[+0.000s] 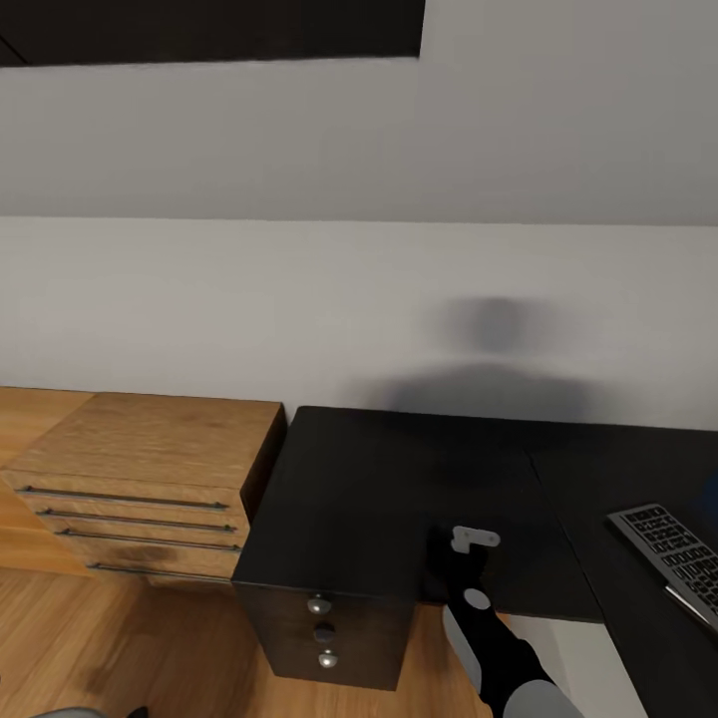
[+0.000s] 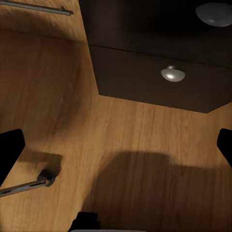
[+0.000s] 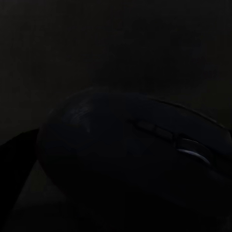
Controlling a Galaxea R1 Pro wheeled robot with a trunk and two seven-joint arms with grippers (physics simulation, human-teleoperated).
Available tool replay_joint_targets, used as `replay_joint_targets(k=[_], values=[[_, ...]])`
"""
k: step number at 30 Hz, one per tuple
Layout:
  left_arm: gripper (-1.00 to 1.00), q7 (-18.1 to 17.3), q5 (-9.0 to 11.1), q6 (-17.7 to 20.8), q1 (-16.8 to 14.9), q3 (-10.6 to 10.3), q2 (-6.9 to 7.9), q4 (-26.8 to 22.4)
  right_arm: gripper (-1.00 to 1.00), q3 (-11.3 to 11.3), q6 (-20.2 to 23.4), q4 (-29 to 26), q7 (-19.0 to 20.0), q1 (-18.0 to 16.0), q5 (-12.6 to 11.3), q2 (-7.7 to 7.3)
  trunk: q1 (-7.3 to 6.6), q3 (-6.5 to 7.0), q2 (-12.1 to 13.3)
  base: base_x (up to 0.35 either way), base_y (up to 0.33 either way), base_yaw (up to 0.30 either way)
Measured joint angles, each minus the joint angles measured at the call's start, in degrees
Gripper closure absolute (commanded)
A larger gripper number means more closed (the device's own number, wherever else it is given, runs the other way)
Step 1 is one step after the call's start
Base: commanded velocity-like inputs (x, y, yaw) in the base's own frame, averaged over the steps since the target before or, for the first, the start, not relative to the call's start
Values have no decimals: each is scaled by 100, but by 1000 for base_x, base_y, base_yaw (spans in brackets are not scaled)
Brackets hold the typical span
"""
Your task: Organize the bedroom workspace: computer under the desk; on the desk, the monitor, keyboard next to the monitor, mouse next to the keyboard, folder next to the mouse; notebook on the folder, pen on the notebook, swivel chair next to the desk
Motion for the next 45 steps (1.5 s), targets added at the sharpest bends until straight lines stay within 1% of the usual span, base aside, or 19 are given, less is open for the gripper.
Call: replay_joint_targets(k=[12, 23, 32, 39, 45], values=[[-100, -1, -7, 0, 0, -12, 0, 0, 100, 9, -4, 16, 1, 0, -1, 7, 0, 0, 0, 7, -2, 0], [-100, -2, -8, 0, 0, -15, 0, 0, 100, 16, -6, 52, 6, 0, 12, 4, -1, 0, 0, 194, -61, 0], [-100, 3, -4, 3, 0, -1, 0, 0, 100, 17, -7, 53, 7, 0, 13, 5, 0, 0, 0, 31, -5, 0], [-100, 17, 0, 9, 0, 2, -8, 0, 100, 17, -6, 54, 5, 0, 6, 7, 153, -125, -279, 1, 0, 0], [-100, 18, 0, 9, 0, 5, -9, 0, 100, 17, -6, 53, 5, 0, 6, 5, 154, -126, -281, 0, 0, 0]])
